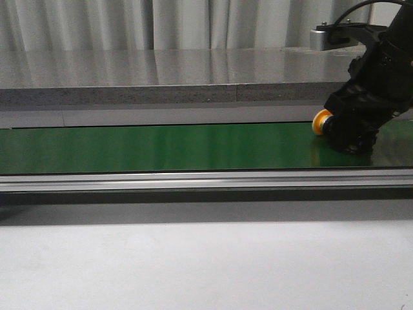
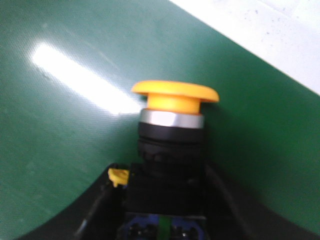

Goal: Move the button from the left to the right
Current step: 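Close the right gripper on the button and lift it off the belt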

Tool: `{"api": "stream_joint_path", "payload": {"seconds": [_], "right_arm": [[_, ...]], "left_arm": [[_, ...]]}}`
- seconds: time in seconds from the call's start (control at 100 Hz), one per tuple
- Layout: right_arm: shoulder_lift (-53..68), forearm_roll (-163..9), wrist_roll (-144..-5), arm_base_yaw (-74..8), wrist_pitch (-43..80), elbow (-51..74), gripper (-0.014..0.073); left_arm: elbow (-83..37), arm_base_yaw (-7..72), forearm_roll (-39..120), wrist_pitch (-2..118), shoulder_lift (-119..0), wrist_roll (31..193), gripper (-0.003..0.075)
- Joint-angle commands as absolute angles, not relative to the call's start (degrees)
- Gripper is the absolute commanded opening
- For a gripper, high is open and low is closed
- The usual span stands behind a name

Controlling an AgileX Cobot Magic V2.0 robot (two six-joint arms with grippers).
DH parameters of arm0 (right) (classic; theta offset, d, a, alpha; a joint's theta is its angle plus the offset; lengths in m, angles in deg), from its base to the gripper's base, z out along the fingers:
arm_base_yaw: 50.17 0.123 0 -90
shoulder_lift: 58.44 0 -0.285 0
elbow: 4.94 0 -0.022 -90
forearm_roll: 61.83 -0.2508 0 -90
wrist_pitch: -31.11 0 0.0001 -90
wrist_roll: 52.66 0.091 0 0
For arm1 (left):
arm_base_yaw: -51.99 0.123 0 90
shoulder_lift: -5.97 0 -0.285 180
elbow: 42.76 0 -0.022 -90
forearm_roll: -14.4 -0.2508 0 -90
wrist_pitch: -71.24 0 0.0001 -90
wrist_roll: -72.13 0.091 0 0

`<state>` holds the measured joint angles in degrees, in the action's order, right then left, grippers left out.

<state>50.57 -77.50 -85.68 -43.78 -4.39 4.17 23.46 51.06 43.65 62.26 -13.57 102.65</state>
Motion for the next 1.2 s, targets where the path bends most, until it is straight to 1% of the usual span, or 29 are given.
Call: {"api": "stream_joint_path", "payload": {"seconds": [0.0,0.12,0.26,0.5,0.64,0.76,0.9,1.19], "right_arm": [[46.8,-78.2,-86.2,-43.9,-4.4,2.4,0.017],[44.4,-78.2,-86.2,-45.3,-4.4,2.4,0.017],[41.4,-78.0,-86.2,-49.8,-4.4,2.4,0.017],[40.1,-77.7,-86.2,-63.4,-6.3,2.4,0.017],[40.2,-77.7,-86.2,-70.3,-3.6,2.4,0.017],[40.2,-77.6,-86.2,-74.2,-0.8,2.4,0.017],[40.7,-77.0,-87.9,-76.6,0.3,2.4,0.017],[46.5,-75.9,-90.4,-76.5,2.6,2.4,0.0171]], "left_arm": [[21.8,50.5,44.3,66.2,-14.2,102.7,-0.0019],[21.8,50.5,44.3,66.2,-14.2,102.7,-0.0019],[21.8,50.5,44.3,66.2,-14.2,102.7,-0.0019],[21.8,50.5,44.3,66.2,-14.2,102.7,-0.0019],[21.8,50.5,44.3,66.2,-14.2,102.7,-0.0019],[21.8,50.5,44.3,66.2,-14.2,102.7,-0.0019],[21.8,50.5,44.3,66.2,-14.2,102.7,-0.0019],[21.8,50.5,44.3,66.2,-14.2,102.7,-0.0019]]}}
